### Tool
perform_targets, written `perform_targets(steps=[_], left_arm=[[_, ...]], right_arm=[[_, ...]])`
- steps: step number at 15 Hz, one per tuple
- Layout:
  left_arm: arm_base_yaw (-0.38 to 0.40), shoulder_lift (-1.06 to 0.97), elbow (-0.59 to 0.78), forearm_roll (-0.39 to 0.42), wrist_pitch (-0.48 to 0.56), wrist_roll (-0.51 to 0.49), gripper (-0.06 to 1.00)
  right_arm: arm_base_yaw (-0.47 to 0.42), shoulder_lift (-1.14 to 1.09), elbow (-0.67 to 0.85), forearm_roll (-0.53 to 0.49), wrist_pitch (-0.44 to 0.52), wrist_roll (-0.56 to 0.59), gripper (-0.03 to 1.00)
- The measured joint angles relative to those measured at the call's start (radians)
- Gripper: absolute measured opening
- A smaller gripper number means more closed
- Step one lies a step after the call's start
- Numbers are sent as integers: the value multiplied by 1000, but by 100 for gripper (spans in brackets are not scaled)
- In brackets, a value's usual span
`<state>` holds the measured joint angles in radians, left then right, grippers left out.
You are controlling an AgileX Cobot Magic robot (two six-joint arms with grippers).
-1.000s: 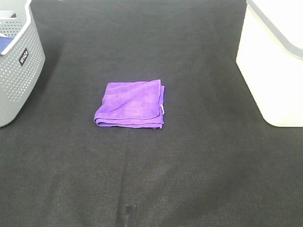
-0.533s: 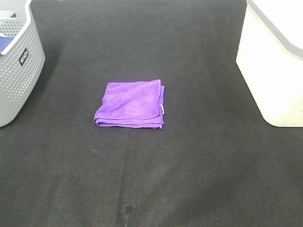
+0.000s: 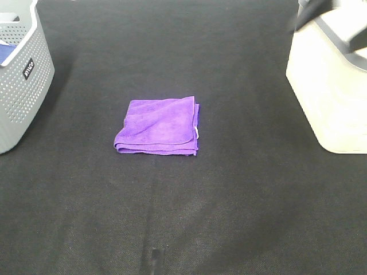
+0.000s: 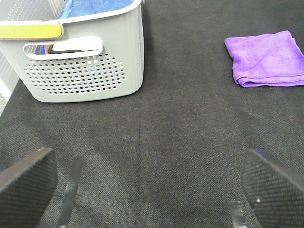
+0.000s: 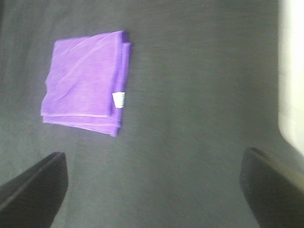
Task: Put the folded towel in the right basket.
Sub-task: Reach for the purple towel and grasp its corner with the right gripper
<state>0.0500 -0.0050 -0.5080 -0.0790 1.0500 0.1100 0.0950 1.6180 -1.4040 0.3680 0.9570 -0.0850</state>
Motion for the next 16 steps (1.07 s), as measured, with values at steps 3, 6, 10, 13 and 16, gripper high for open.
perform_targets(steps=[3, 6, 10, 13, 16], left_arm=[[0, 0, 0, 0, 0, 0, 99], [0, 0, 0, 0, 0, 0, 99], [0, 0, 0, 0, 0, 0, 99], [0, 0, 0, 0, 0, 0, 99], [0, 0, 0, 0, 0, 0, 99]], right_arm=[[124, 254, -132, 77, -26, -1, 89], [146, 502, -248, 123, -35, -2, 89], [153, 652, -332, 212, -67, -30, 89], [176, 733, -372, 261, -113, -44, 89], [180, 774, -380, 274, -124, -44, 88]])
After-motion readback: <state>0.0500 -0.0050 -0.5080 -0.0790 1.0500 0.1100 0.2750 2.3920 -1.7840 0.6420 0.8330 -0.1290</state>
